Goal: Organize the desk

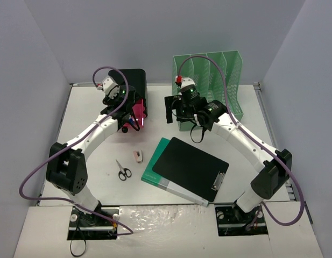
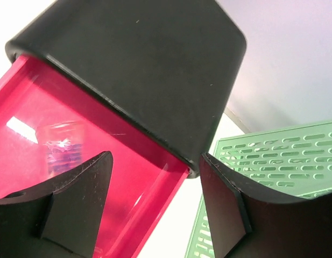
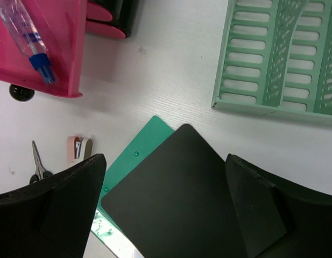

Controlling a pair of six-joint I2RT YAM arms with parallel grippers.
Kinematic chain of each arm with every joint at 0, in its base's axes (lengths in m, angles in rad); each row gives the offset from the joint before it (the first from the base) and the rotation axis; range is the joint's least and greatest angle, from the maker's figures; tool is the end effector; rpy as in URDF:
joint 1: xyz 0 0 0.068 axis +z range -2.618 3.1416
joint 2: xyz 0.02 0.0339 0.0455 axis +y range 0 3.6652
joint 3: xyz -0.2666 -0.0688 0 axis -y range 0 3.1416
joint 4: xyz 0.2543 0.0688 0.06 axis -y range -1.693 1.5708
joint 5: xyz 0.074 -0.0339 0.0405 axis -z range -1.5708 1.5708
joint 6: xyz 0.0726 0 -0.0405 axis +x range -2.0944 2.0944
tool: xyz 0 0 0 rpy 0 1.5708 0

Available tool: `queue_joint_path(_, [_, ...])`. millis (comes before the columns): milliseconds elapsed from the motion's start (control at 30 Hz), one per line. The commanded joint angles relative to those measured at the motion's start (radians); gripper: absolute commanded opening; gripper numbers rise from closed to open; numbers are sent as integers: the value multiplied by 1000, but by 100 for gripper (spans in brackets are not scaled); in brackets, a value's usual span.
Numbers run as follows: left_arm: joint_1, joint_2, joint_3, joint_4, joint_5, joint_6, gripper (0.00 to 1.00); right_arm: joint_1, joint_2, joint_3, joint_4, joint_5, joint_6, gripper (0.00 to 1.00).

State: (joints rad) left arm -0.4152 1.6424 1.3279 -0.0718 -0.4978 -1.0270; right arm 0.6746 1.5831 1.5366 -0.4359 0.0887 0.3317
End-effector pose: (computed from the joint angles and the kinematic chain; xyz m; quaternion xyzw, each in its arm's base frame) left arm 0.4048 -0.1406 0.3059 -0.3733 0.7254 -0.2037 0.5413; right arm 0.3240 0.2509 0.3603 -0.1232 0.8461 0.2162 0.4714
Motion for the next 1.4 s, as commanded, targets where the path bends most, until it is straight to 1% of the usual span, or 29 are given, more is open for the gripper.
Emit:
queue_joint_path(0, [8,-41,74,10,5,100,62,-5,53,143,54,-12,-13,90])
queue_joint_path(100, [7,-56,92,-35,-10,146,62,-9,97,197,72,-41,-5,90])
queue_joint_path(200, [21,-68,115,-70,-41,205,63,-11,127,218,96,-75,15,90])
queue_joint_path(267, [42,-66,126,-75,-27,254,63,-6,148,223,113,-116,33,90])
queue_joint_path(433, [114,-44,195,-80,18,350,64,1,157,197,141,-133,44,90])
queue_joint_path(600, [156,24,311,-99,57,454,65,2,159,170,160,-178,54,90])
queue_joint_path(767, [177,161,523,-230,99,542,67,19,176,168,167,-212,60,90])
queue_joint_path(867, [181,210,587,-283,89,558,68,26,187,170,173,-226,68,91])
queue_joint_path(1033, [189,261,628,-353,63,556,68,38,203,172,184,-256,77,91])
queue_joint_path(1100, [190,272,639,-381,47,565,69,40,202,171,187,-257,79,91])
queue_joint_path(1233, [197,273,626,-379,39,585,69,42,202,157,201,-271,86,91])
queue_joint_path(1367, [206,308,668,-432,20,600,69,44,208,129,222,-301,95,91])
